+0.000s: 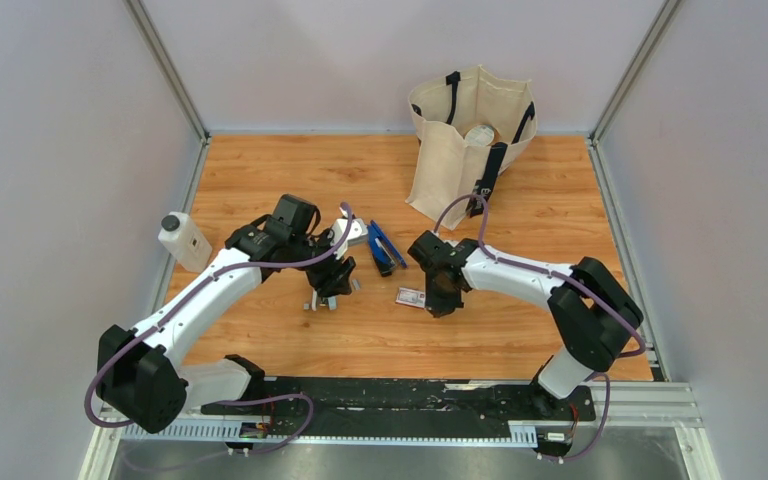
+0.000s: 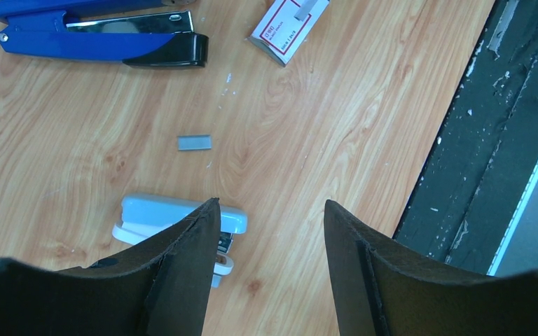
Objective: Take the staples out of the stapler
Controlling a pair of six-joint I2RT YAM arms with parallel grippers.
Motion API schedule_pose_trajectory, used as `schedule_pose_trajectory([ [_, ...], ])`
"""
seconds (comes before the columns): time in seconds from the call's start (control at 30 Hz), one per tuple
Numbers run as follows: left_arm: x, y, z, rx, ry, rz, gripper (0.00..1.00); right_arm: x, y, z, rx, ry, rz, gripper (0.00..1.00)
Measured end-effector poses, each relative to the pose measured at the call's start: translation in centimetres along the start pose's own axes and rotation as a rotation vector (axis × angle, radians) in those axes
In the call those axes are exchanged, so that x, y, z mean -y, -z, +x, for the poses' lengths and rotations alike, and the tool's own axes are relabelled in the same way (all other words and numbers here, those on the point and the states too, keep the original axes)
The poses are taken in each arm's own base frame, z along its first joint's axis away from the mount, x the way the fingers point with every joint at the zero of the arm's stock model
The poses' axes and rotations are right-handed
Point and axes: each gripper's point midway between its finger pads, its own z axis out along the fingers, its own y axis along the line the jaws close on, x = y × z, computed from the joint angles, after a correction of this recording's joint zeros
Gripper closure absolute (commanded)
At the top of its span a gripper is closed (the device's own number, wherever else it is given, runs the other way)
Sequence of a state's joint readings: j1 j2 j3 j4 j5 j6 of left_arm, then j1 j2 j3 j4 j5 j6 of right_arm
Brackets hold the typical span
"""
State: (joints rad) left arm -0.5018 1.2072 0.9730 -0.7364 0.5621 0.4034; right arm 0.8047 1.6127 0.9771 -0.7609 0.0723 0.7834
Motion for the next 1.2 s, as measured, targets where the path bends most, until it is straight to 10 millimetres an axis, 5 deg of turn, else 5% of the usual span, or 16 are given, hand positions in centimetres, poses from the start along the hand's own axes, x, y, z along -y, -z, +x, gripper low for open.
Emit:
schedule_pose_trajectory([
  [1.2,0.3,-0.2,0.1,-0.005,-0.012,0.009,0.36,-1.7,0.3,-2.5,0.062,0.018,-0.015,0.94],
])
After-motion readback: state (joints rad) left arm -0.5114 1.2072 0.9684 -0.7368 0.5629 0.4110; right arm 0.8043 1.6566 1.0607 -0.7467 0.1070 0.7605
